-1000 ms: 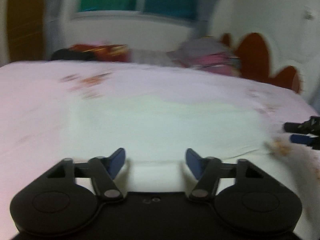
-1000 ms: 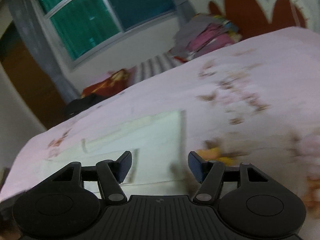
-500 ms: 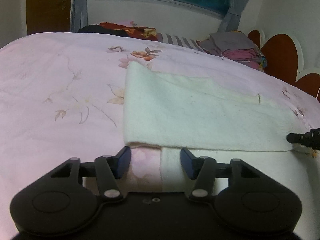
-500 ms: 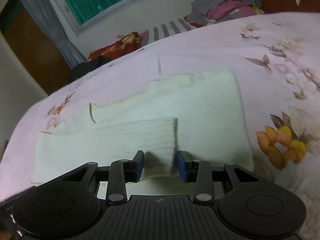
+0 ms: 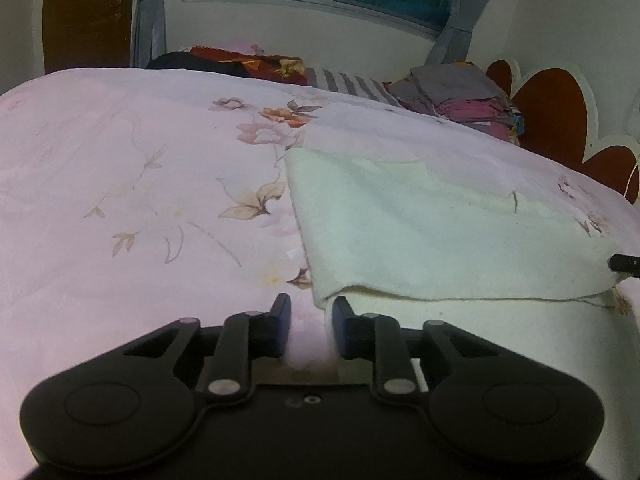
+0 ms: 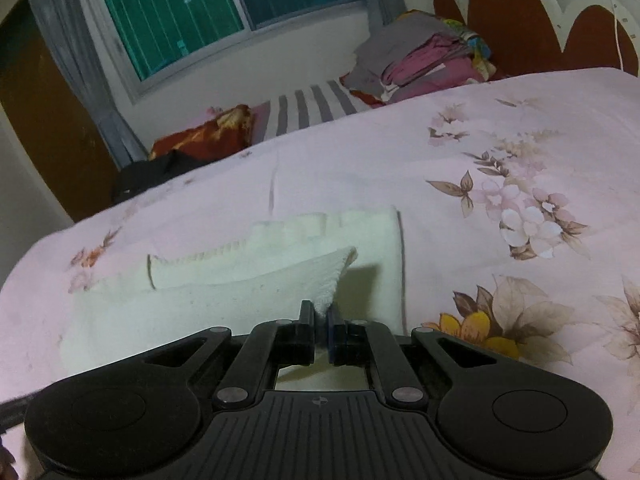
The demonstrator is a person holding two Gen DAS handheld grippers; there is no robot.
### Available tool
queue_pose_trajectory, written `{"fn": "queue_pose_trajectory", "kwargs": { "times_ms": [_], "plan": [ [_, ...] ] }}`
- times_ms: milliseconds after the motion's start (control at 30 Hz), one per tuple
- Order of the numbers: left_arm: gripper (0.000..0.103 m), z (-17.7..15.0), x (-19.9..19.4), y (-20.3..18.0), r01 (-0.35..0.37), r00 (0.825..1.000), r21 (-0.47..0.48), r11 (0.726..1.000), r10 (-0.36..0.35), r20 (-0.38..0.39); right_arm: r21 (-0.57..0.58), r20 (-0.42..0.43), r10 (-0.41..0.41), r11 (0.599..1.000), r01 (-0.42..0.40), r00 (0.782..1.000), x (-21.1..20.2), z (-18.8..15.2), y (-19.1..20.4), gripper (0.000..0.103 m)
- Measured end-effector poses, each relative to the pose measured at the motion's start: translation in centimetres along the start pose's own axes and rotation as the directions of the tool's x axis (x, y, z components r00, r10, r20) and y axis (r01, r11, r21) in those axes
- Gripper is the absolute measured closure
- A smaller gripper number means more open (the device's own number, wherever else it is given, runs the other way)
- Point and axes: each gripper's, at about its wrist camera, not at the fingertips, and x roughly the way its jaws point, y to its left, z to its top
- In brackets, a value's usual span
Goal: Fold small clothes
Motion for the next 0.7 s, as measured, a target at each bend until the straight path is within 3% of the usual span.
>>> {"fn": "queue_pose_trajectory", "kwargs": {
  "times_ms": [267, 600, 700],
  "plan": [
    [0.081, 0.3, 0.4, 0.7, 0.020, 1.000, -0.016, 1.000, -0.020, -0.016, 0.010, 0.022, -0.038, 0.999, 0.038, 0.999, -0.4, -0.3, -0.1, 0.098],
    [0.081, 0.5, 0.7, 0.4, 0.010, 0.999, 0.004, 1.000, -0.009, -0.030, -0.006, -0.032, -0.075, 0.997, 0.075, 0.997, 0.6, -1.8, -0.8, 0.098],
    [0.076, 1.0, 0.3, 0.8, 0.025, 0.999, -0.020, 1.000, -0.026, -0.046, -0.011, -0.068, -0.071, 0.997, 0.071, 0.995, 1.3, -2.2, -1.1, 0.098]
  ]
}}
